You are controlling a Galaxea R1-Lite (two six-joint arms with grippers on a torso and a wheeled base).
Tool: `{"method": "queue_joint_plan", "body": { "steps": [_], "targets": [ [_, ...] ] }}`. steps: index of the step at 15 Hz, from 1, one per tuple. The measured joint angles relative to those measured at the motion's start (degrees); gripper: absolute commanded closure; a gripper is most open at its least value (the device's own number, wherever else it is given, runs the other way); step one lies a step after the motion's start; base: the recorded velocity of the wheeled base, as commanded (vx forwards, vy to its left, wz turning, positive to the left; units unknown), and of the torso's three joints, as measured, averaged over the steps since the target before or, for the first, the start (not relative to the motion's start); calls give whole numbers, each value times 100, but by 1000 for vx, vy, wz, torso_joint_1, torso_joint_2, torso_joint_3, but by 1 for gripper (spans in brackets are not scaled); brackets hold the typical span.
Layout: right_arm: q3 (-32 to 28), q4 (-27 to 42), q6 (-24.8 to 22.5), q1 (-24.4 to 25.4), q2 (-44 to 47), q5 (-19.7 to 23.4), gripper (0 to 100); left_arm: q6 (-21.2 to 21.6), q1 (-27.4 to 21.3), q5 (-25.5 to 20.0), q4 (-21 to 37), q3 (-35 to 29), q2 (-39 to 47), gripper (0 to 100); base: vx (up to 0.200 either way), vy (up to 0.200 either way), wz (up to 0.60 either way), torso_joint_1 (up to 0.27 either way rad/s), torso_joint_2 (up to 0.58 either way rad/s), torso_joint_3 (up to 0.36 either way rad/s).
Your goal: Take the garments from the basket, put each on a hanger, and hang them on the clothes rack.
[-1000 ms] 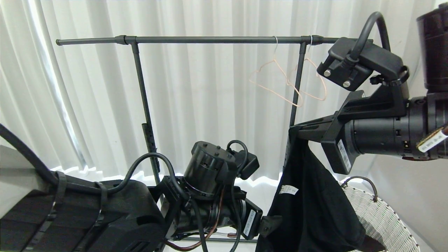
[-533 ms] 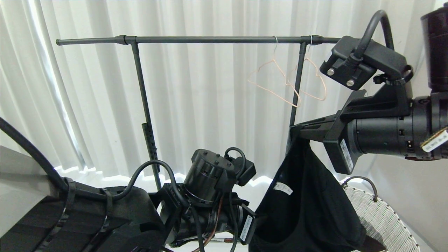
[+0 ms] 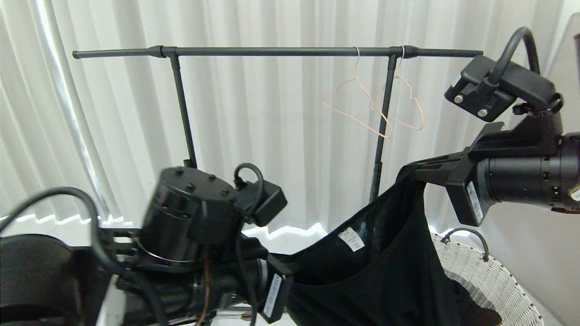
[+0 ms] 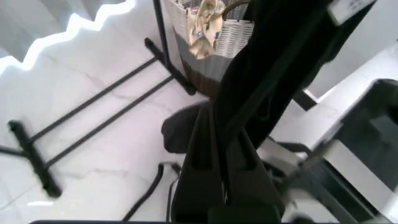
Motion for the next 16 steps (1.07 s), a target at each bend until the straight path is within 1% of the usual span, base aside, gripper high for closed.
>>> {"method": "queue_joint_plan", "body": {
  "steps": [2, 3, 4, 5, 7, 8, 9, 12, 14, 16],
  "targets": [
    [24, -7, 0, -6, -121, -34, 100, -1, 77, 13, 1184, -811, -612, 100, 0, 0, 0, 0, 0, 0],
    [27, -10, 0, -9, -171, -41, 100, 43, 112, 41, 1638, -1240, -796, 100, 0, 0, 0, 0, 0, 0],
    [35, -11, 2, -10, -222, -61, 100, 172, 133, 96, 2081, -1731, -928, 100, 0, 0, 0, 0, 0, 0],
    [41, -11, 2, -10, -269, -165, 100, 424, 157, 216, 2384, -2147, -978, 100, 0, 0, 0, 0, 0, 0],
    [68, -11, 0, -10, -407, -408, 100, 1437, 265, 733, 2612, -2720, -918, 100, 0, 0, 0, 0, 0, 0],
    [74, -16, 2, -10, -473, -439, 100, 1780, 347, 840, 2643, -2889, -870, 100, 0, 0, 0, 0, 0, 0],
    [72, -27, -2, -30, -523, -452, 100, 1907, 405, 867, 2654, -3032, -818, 100, 0, 0, 0, 0, 0, 0],
    [-50, -200, -16, -135, -606, -452, 100, 1922, 450, 862, 2653, -3311, -724, 100, 0, 0, 0, 0, 0, 0],
    [-201, -243, -29, -155, -622, -444, 100, 1920, 450, 861, 2599, -3371, -722, 100, 0, 0, 0, 0, 0, 0],
    [-374, -222, -44, -155, -630, -436, 100, 1925, 452, 861, 2404, -3371, -735, 100, 0, 0, 0, 0, 0, 0]
  ]
}}
